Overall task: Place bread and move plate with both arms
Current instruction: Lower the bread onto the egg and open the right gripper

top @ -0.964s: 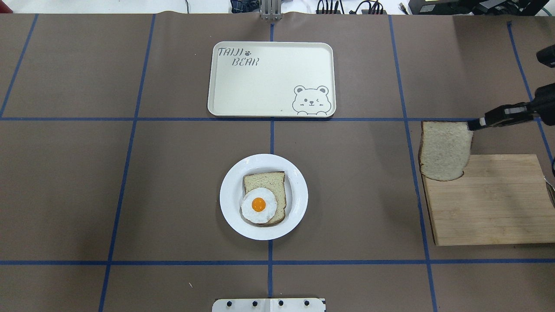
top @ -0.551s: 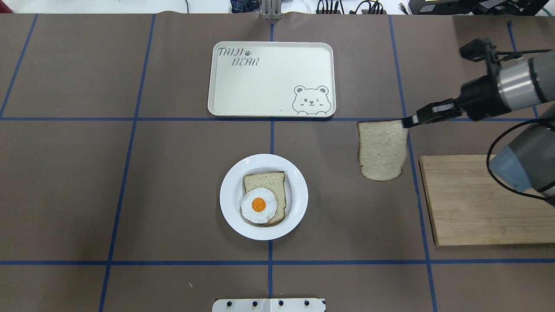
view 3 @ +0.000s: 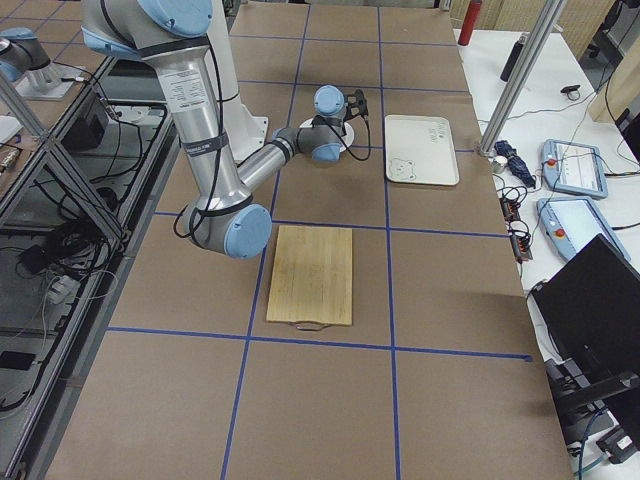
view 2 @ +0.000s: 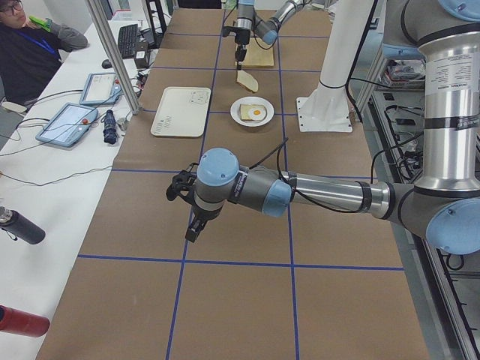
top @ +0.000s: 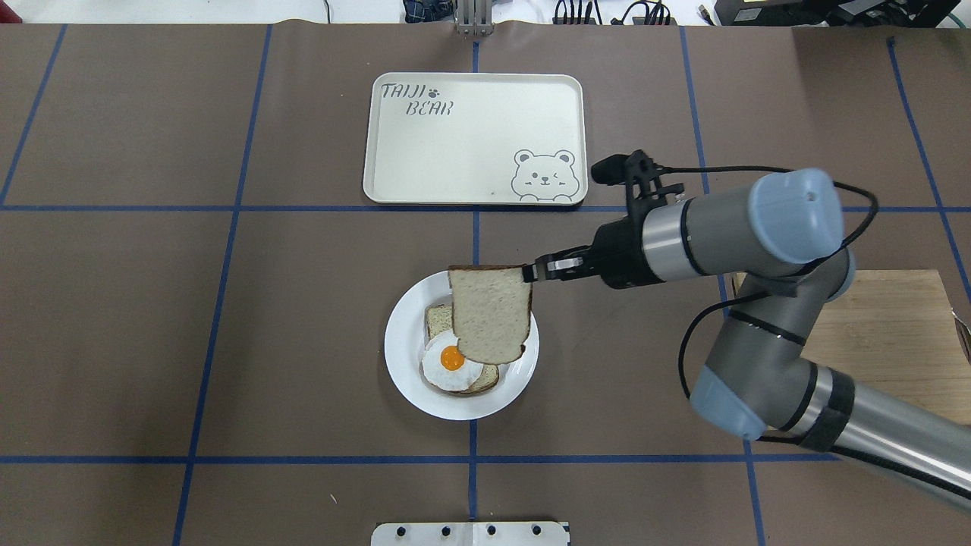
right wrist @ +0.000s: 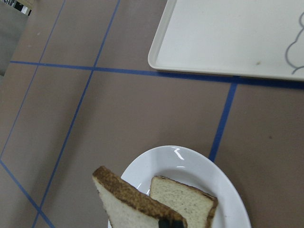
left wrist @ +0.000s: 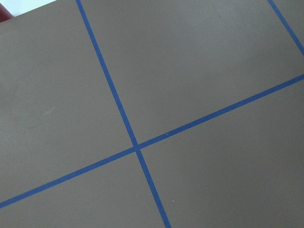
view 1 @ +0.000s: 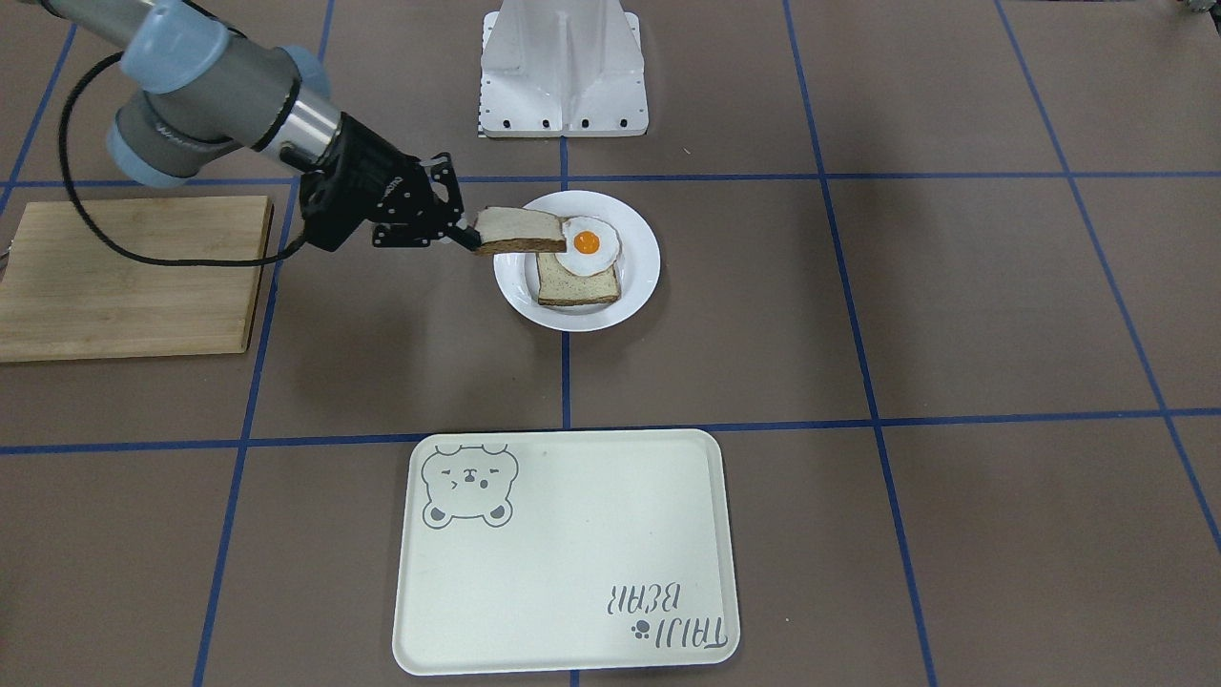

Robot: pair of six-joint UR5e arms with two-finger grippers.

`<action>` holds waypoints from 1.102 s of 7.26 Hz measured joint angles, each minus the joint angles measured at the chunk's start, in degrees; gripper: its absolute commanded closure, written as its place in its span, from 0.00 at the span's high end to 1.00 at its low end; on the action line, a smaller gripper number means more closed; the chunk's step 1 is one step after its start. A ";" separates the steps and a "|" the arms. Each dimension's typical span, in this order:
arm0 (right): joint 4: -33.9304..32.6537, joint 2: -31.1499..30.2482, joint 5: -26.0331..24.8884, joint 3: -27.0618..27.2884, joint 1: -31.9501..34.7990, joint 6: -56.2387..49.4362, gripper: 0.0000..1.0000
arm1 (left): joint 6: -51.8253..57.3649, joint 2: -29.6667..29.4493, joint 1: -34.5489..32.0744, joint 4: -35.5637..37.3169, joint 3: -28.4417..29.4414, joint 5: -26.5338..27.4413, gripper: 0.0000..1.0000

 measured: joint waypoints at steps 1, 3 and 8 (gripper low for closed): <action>-2.38 2.27 -3.49 -0.50 -3.22 -0.13 0.00 | 0.04 0.60 -0.54 0.00 0.03 -0.17 0.98; -4.47 4.90 -6.91 -3.04 -5.83 -1.85 0.00 | 0.19 2.33 -1.57 -0.05 -0.15 -0.95 0.98; -4.48 5.30 -7.60 -8.27 -4.82 -7.22 0.00 | 0.30 3.13 -1.86 -0.15 -0.24 -1.26 0.98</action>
